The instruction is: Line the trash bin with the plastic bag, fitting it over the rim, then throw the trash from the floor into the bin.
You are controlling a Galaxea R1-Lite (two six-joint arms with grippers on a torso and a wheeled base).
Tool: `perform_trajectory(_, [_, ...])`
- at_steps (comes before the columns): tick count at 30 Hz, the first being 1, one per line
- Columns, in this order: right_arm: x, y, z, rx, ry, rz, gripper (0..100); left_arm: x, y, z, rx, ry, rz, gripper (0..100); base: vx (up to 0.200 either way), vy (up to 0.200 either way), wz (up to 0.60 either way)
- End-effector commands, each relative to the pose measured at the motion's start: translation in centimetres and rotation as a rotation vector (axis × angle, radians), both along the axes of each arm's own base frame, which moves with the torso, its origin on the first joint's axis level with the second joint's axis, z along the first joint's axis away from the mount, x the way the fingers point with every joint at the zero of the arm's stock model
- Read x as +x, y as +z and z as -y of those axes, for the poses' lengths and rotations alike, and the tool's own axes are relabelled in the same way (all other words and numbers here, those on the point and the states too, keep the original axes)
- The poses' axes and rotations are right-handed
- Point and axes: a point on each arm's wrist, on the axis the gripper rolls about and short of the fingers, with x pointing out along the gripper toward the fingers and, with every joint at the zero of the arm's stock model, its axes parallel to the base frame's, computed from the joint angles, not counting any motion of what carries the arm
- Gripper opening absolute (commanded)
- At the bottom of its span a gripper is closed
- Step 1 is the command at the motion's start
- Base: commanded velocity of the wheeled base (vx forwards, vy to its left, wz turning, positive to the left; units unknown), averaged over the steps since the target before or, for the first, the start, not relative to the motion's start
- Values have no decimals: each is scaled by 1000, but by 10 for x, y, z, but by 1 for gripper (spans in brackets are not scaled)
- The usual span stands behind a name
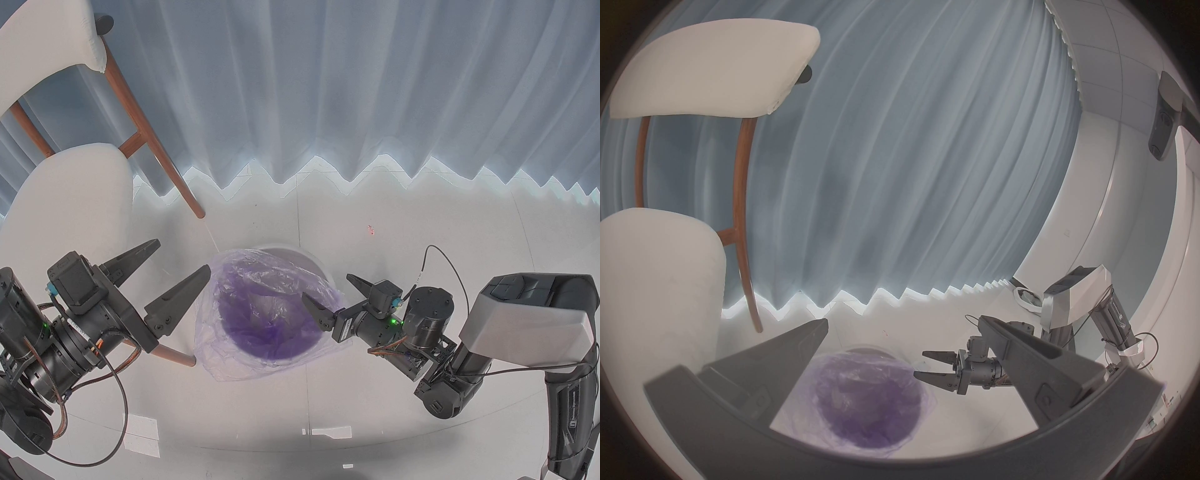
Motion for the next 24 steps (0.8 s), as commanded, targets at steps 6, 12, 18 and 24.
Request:
perform_trajectory(6, [-3,-10,-8,-15,10,-22,100,6,10,6,-20,6,40,100,67,0,0])
perform_trajectory(12, [-8,-23,-17,-41,23,-41,100,6,10,6,-19,16,37,100,0,0,0])
perform_trajectory(18, [-16,-52,-30,-113,22,-77,100,12,10,7,-20,26,40,100,0,0,0])
perform_trajectory(24, [-16,-64,-38,-124,13,-89,100,11,8,8,-17,21,35,100,0,0,0])
